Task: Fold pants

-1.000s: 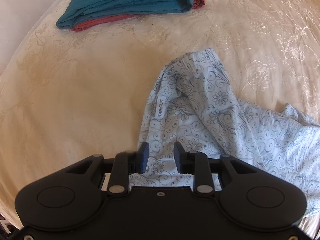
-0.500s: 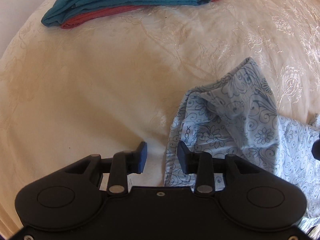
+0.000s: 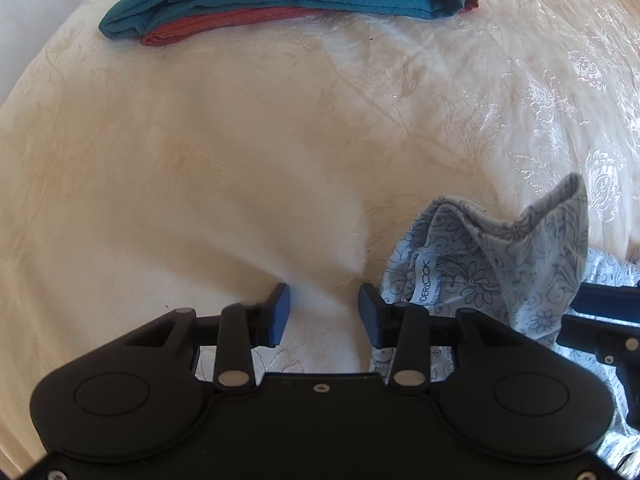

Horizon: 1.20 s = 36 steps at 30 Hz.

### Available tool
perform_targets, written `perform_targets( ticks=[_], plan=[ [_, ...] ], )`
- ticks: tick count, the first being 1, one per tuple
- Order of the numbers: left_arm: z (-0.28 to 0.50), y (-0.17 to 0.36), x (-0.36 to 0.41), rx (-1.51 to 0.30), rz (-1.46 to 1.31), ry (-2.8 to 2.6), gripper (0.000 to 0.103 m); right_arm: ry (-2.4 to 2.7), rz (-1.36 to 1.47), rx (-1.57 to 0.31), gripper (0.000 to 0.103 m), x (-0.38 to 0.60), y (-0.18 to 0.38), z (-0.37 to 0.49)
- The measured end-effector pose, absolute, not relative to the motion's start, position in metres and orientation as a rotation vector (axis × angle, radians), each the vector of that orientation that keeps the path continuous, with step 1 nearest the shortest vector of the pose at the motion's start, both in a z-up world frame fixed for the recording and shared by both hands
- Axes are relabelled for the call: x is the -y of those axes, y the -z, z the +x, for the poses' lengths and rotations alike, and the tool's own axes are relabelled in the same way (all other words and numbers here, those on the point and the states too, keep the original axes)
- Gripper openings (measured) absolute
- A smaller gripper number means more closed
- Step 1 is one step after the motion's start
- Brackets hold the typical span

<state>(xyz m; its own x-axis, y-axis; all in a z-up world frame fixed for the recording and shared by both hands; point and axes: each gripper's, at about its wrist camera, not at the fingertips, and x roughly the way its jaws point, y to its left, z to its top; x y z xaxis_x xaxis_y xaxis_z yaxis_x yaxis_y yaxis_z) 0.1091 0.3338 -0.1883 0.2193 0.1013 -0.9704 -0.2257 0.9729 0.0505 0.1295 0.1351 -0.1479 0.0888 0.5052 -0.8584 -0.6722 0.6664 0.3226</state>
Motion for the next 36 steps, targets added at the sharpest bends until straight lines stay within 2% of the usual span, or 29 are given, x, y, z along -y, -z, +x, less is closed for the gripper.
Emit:
perform_targets(
  ticks=[3,4,5,11,12,13,15,25,26,27,28,32,36],
  plan=[
    [0.108,0.186,-0.336,-1.327,-0.107,-0.229,0.05,-0.911,-0.16,-1.177,0.016,-0.135,0.143,0.119],
    [0.107,0.183,-0.336,-1.323,-0.106,-0.237,0.05,-0.919,-0.171,-1.15,0.003,-0.135,0.14,0.115],
    [0.104,0.178,-0.337,-1.319,-0.105,-0.249,0.05,-0.925,-0.201,-1.127,0.0,-0.137,0.136,0.11],
    [0.093,0.158,-0.355,-1.283,-0.116,-0.315,0.049,-0.965,-0.254,-1.049,0.001,-0.14,0.117,0.076],
    [0.09,0.155,-0.358,-1.277,-0.119,-0.321,0.049,-0.931,-0.253,-1.031,0.005,-0.138,0.115,0.074],
    [0.088,0.152,-0.362,-1.274,-0.122,-0.328,0.049,-0.895,-0.251,-1.026,0.019,-0.136,0.116,0.075],
    [0.085,0.148,-0.365,-1.273,-0.118,-0.332,0.049,-0.837,-0.24,-1.034,0.036,-0.13,0.122,0.084],
    [0.072,0.138,-0.36,-1.263,-0.142,-0.341,0.049,-0.822,-0.194,-1.235,0.038,-0.113,0.168,0.105],
    [0.071,0.137,-0.36,-1.258,-0.144,-0.341,0.049,-0.829,-0.179,-1.249,0.035,-0.113,0.166,0.104],
    [0.071,0.135,-0.36,-1.254,-0.144,-0.34,0.049,-0.847,-0.171,-1.248,0.008,-0.114,0.164,0.103],
    [0.071,0.132,-0.36,-1.246,-0.143,-0.337,0.049,-0.864,-0.179,-1.233,0.002,-0.116,0.159,0.099],
    [0.073,0.116,-0.357,-1.197,-0.128,-0.324,0.049,-0.973,-0.334,-1.122,0.002,-0.132,0.134,0.059],
    [0.079,0.102,-0.35,-1.162,-0.121,-0.298,0.049,-1.04,-0.473,-1.116,0.002,-0.146,0.137,0.024]
  ],
)
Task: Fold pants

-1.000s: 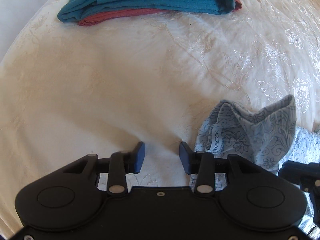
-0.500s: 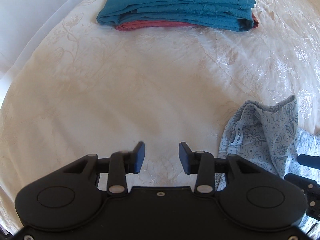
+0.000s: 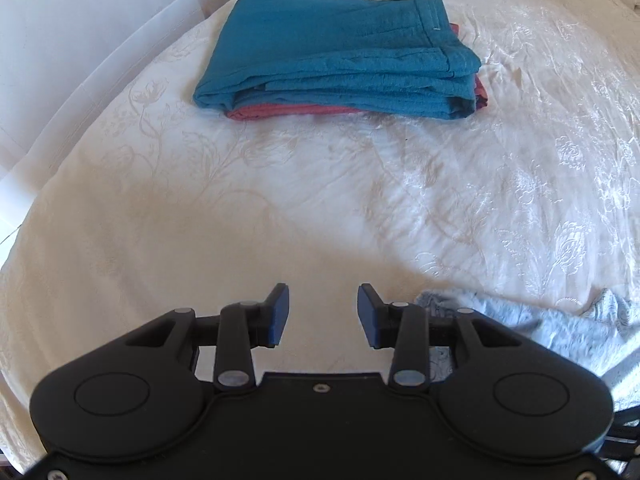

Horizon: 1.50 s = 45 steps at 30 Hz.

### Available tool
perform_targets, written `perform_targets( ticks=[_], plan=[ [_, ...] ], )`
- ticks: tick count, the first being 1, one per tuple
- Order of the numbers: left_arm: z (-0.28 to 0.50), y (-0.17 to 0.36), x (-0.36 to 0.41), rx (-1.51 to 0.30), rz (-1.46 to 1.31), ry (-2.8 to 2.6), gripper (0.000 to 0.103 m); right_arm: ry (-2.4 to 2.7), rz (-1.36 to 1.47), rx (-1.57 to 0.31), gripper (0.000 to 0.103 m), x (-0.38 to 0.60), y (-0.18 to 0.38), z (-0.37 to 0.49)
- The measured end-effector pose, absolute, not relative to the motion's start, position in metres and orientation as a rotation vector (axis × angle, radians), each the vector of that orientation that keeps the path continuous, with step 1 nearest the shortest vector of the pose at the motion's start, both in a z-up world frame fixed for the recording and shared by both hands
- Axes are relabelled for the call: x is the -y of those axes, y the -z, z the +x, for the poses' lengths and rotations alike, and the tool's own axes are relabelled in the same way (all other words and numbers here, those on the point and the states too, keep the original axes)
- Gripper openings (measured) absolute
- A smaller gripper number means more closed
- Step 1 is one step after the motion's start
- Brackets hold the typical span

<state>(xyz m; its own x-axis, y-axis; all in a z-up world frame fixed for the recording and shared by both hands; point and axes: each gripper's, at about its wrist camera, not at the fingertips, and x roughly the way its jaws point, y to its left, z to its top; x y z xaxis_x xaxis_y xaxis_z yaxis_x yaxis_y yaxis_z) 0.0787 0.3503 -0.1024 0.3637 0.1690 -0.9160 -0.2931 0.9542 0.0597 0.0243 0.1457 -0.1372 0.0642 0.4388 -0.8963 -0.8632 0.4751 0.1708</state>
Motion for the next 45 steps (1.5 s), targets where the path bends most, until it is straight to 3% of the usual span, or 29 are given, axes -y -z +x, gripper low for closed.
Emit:
perform_targets(
  ticks=[4,10,20,25,30,37,38,39,40,45],
  plan=[
    [0.087,0.097,-0.335,-1.151,-0.115,-0.252,0.049,-1.02,-0.592,-1.12,0.002,-0.154,0.153,0.005],
    [0.09,0.109,-0.297,-1.188,-0.086,-0.137,0.049,-0.99,-0.551,-1.136,0.003,-0.157,0.152,0.0],
    [0.054,0.182,-0.258,-1.4,0.106,-0.069,0.05,-0.915,-0.407,-1.186,0.005,-0.125,0.138,0.006],
    [0.041,0.185,-0.268,-1.398,0.11,-0.1,0.054,-0.754,-0.383,-1.125,0.023,-0.08,0.117,0.0],
    [0.045,0.185,-0.277,-1.417,0.025,-0.123,0.055,-0.641,-0.589,-1.089,0.025,-0.05,0.129,-0.016],
    [0.049,0.183,-0.271,-1.414,0.061,-0.128,0.055,-0.595,-0.723,-1.013,0.024,-0.04,0.145,-0.024],
    [0.048,0.183,-0.271,-1.412,0.064,-0.127,0.055,-0.59,-0.714,-1.016,0.022,-0.04,0.147,-0.021],
    [0.047,0.183,-0.269,-1.41,0.067,-0.127,0.055,-0.597,-0.699,-1.029,0.007,-0.038,0.148,-0.019],
    [0.046,0.183,-0.269,-1.41,0.067,-0.126,0.055,-0.606,-0.679,-1.05,0.003,-0.035,0.148,-0.017],
    [0.047,0.183,-0.27,-1.41,0.068,-0.119,0.055,-0.695,-0.636,-1.083,0.003,-0.02,0.137,-0.026]
  ],
)
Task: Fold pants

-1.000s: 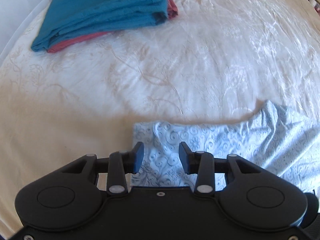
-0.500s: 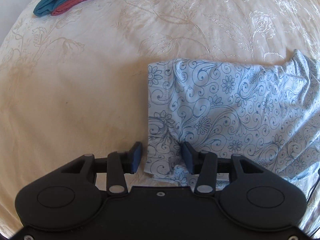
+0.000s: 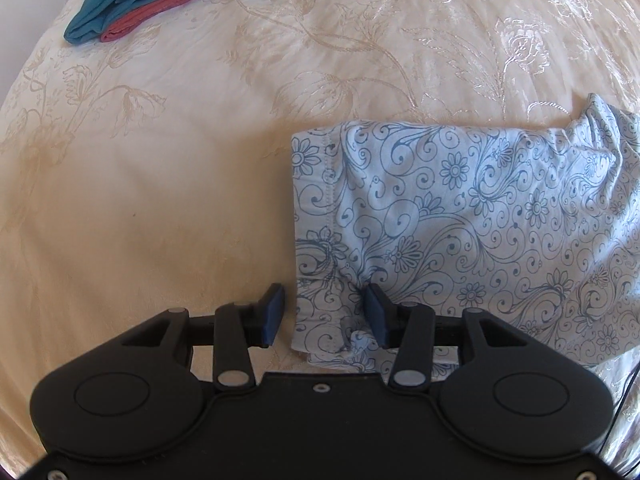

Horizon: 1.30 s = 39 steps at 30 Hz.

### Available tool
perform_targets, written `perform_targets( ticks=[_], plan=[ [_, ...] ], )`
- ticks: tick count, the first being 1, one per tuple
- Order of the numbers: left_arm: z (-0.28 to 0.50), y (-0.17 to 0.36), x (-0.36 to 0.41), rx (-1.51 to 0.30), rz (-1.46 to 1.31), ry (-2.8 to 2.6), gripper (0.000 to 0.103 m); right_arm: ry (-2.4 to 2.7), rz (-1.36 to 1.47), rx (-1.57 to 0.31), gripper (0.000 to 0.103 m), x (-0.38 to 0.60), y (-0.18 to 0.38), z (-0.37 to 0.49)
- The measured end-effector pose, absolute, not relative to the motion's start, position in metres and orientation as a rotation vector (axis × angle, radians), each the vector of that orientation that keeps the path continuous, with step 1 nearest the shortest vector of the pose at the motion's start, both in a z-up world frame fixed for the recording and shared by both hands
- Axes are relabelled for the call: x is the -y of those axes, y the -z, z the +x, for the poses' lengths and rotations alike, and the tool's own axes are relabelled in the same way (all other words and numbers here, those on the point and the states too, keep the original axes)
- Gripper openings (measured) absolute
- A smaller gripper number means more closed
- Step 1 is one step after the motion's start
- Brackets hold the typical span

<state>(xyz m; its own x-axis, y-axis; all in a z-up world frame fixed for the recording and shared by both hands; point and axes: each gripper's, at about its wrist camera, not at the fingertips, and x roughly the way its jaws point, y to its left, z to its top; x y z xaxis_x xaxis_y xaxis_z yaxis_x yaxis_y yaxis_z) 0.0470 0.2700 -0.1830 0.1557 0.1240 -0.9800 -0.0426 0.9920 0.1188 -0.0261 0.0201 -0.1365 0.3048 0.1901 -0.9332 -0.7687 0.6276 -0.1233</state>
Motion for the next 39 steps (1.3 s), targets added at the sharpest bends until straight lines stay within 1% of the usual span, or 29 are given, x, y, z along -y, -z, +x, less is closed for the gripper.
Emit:
perform_targets(
  ticks=[4,6,11,14,15,21,25,31,39],
  plan=[
    [0.046,0.184,-0.269,-1.408,0.086,-0.123,0.055,-0.729,-0.734,-1.092,0.003,-0.021,0.153,-0.042],
    [0.046,0.181,-0.266,-1.407,0.1,-0.13,0.055,-0.724,-0.74,-1.091,0.003,-0.024,0.153,-0.041],
    [0.043,0.154,-0.256,-1.349,0.082,-0.128,0.052,-0.715,-0.613,-1.099,0.005,-0.013,0.127,-0.027],
    [0.047,0.144,-0.247,-1.32,0.058,-0.099,0.052,-0.716,-0.505,-1.1,0.013,0.0,0.106,-0.013],
    [0.049,0.145,-0.244,-1.32,0.051,-0.094,0.052,-0.716,-0.467,-1.099,0.017,0.002,0.1,-0.007],
    [0.044,0.173,-0.239,-1.391,0.053,-0.078,0.052,-0.668,-0.316,-1.086,0.018,0.011,0.085,0.04],
    [0.031,0.186,-0.236,-1.396,0.113,-0.053,0.053,-0.608,-0.257,-1.074,0.018,0.005,0.097,0.083],
    [0.028,0.187,-0.23,-1.393,0.118,-0.072,0.053,-0.602,-0.286,-1.088,0.019,-0.019,0.13,0.142],
    [0.022,0.191,-0.241,-1.396,0.064,-0.068,0.053,-0.689,-0.302,-1.222,0.019,-0.029,0.171,0.17]
  ],
)
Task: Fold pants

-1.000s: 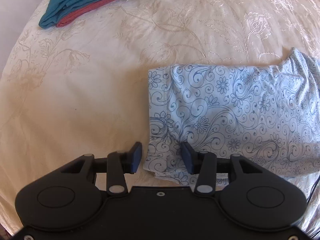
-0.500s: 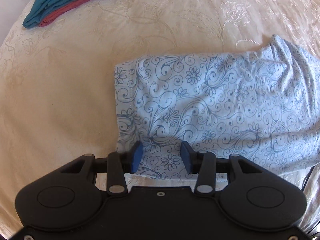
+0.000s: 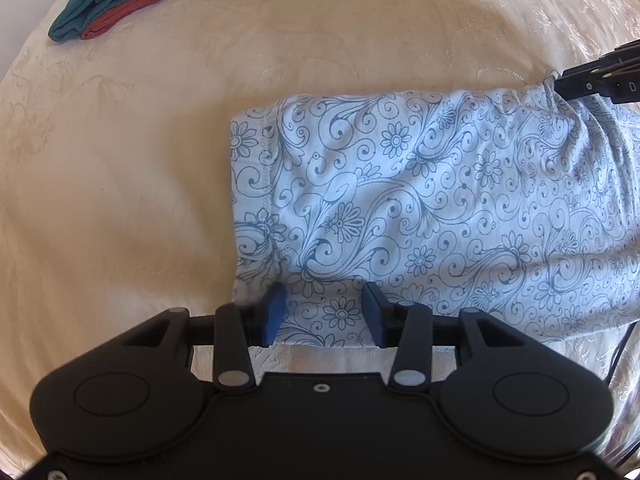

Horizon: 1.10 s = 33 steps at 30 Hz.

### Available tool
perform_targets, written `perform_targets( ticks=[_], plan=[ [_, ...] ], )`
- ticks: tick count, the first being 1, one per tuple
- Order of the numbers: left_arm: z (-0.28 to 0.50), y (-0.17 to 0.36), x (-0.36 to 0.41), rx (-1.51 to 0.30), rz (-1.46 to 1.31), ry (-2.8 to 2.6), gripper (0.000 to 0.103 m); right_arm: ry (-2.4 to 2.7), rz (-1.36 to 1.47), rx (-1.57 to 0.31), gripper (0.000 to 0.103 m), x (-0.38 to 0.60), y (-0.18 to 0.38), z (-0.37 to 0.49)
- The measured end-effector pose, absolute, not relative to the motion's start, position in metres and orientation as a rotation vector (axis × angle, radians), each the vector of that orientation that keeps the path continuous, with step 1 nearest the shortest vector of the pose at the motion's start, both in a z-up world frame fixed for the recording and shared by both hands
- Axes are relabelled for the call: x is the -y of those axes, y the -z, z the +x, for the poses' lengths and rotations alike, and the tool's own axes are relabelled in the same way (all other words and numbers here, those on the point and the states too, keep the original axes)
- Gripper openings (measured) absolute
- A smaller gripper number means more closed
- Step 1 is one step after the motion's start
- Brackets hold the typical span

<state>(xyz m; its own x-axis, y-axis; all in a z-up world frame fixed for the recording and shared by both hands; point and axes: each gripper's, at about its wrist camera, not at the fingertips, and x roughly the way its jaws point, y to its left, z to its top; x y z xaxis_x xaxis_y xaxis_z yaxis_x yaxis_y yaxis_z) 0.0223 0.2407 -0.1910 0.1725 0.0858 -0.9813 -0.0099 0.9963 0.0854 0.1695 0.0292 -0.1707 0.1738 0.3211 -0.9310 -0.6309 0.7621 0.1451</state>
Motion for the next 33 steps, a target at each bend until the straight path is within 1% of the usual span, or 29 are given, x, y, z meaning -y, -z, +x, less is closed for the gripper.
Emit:
perform_targets(
  ticks=[4,5,6,9,11,14,17,18,19,22,26,33],
  plan=[
    [0.025,0.192,-0.245,-1.397,0.065,-0.069,0.053,-0.696,-0.246,-1.224,0.018,-0.025,0.171,0.168],
    [0.025,0.193,-0.245,-1.397,0.065,-0.07,0.053,-0.715,-0.229,-1.228,0.016,-0.024,0.171,0.168],
    [0.025,0.192,-0.245,-1.398,0.065,-0.071,0.053,-0.735,-0.229,-1.233,0.004,-0.024,0.171,0.166],
    [0.027,0.196,-0.247,-1.396,0.066,-0.069,0.053,-0.707,-0.315,-1.15,0.003,-0.031,0.162,0.163],
    [0.027,0.197,-0.243,-1.394,0.071,-0.068,0.053,-0.63,-0.272,-1.149,0.002,-0.03,0.165,0.173],
    [0.027,0.198,-0.243,-1.397,0.074,-0.069,0.053,-0.61,-0.248,-1.174,0.003,-0.032,0.174,0.179],
    [0.027,0.193,-0.244,-1.397,0.064,-0.073,0.053,-0.598,-0.212,-1.159,0.007,-0.028,0.168,0.177],
    [0.027,0.19,-0.243,-1.395,0.064,-0.072,0.053,-0.582,-0.178,-1.152,0.015,-0.022,0.163,0.176],
    [0.026,0.188,-0.243,-1.39,0.064,-0.072,0.052,-0.555,-0.143,-1.128,0.02,-0.014,0.155,0.172],
    [0.024,0.175,-0.238,-1.368,0.089,-0.072,0.052,-0.479,-0.073,-1.073,0.02,0.011,0.132,0.158],
    [0.022,0.157,-0.226,-1.307,0.113,-0.06,0.052,-0.357,0.025,-1.054,0.02,0.053,0.11,0.127],
    [0.028,0.135,-0.181,-1.245,0.113,0.04,0.052,-0.104,0.089,-1.101,0.02,0.116,0.108,0.047]
  ],
)
